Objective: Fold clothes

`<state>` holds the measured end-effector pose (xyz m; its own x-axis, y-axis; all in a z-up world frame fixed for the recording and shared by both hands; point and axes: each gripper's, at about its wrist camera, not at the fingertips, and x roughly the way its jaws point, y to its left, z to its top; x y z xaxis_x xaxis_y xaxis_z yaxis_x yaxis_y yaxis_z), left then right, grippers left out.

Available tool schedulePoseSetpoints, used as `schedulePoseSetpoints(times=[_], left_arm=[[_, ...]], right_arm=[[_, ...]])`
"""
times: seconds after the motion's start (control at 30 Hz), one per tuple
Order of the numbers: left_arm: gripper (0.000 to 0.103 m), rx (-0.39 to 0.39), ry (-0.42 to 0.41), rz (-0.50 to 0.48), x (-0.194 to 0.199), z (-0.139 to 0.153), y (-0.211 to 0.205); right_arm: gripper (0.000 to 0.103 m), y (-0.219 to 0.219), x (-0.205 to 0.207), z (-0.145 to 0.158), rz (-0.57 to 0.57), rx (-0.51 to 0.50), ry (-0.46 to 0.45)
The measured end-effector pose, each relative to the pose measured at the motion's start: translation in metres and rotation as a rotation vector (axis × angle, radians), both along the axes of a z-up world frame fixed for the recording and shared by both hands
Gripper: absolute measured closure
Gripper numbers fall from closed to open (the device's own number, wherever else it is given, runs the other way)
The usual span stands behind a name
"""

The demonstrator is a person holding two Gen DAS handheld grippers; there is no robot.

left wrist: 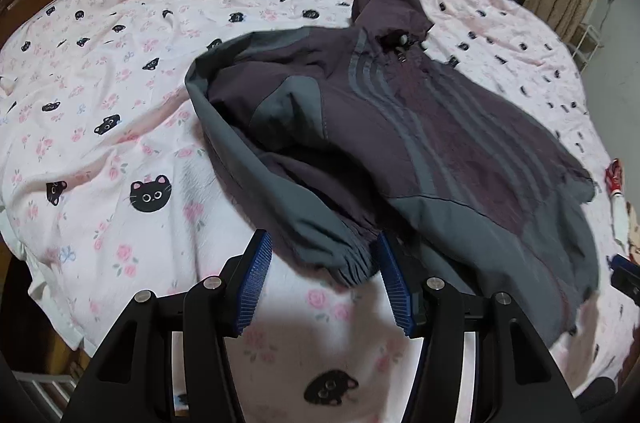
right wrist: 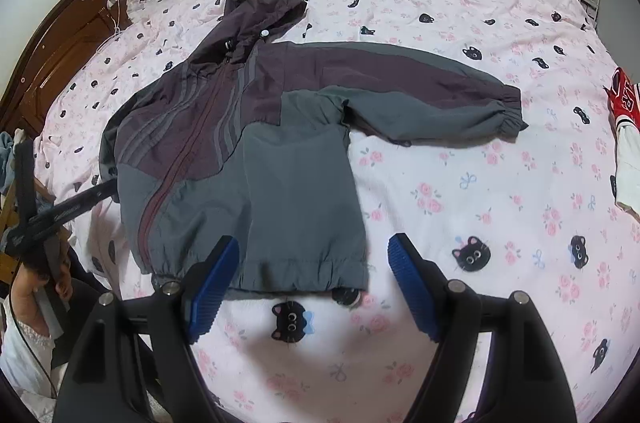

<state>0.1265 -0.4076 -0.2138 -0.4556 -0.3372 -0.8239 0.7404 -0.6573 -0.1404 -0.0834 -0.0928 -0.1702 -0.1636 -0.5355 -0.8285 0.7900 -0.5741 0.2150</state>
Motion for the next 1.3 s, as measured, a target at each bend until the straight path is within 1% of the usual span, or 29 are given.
schedulePoseSetpoints(times=[0.03, 0.07, 0.1, 0.23, 0.37, 0.5, 0.7, 0.8, 0.87, 1.07, 1.3], left_arm=[[0.065, -0.002, -0.008, 0.007, -0.001, -0.001, -0.001], [0.086, 0.000, -0.013, 0.012, 0.000, -0.002, -0.002], [0.090, 0.005, -0.018, 0.017, 0.000, -0.003, -0.004], [0.097, 0.028, -0.021, 0.037, 0.007, -0.004, -0.010], [0.099, -0.003, -0.023, 0.076, 0.023, 0.007, -0.020], [0.100, -0.053, -0.030, 0.143, 0.049, 0.025, -0.038], [0.100, -0.138, -0.079, 0.235, 0.089, 0.045, -0.073], [0.100, -0.171, -0.112, 0.268, 0.103, 0.051, -0.093], [0.100, -0.192, -0.144, 0.286, 0.109, 0.051, -0.106], [0.100, -0.220, -0.213, 0.329, 0.127, 0.049, -0.144], [0.100, -0.240, -0.309, 0.314, 0.120, 0.037, -0.175]], right_arm=[[0.024, 0.000, 0.001, -0.001, 0.001, -0.001, 0.000], [0.024, 0.001, 0.002, -0.001, 0.001, -0.003, -0.002], [0.024, 0.001, 0.002, -0.001, 0.002, -0.005, -0.003], [0.024, 0.002, 0.004, -0.002, 0.005, -0.011, -0.008], [0.024, 0.003, 0.004, -0.003, 0.005, -0.017, -0.015], [0.024, 0.004, 0.005, -0.005, 0.011, -0.018, -0.020], [0.024, 0.003, 0.008, -0.009, 0.019, -0.017, -0.032], [0.024, 0.001, 0.011, -0.009, 0.029, -0.015, -0.033], [0.024, 0.000, 0.013, -0.008, 0.035, -0.013, -0.031], [0.024, -0.004, 0.018, -0.007, 0.055, -0.009, -0.028], [0.024, -0.009, 0.024, -0.006, 0.078, -0.003, -0.023]])
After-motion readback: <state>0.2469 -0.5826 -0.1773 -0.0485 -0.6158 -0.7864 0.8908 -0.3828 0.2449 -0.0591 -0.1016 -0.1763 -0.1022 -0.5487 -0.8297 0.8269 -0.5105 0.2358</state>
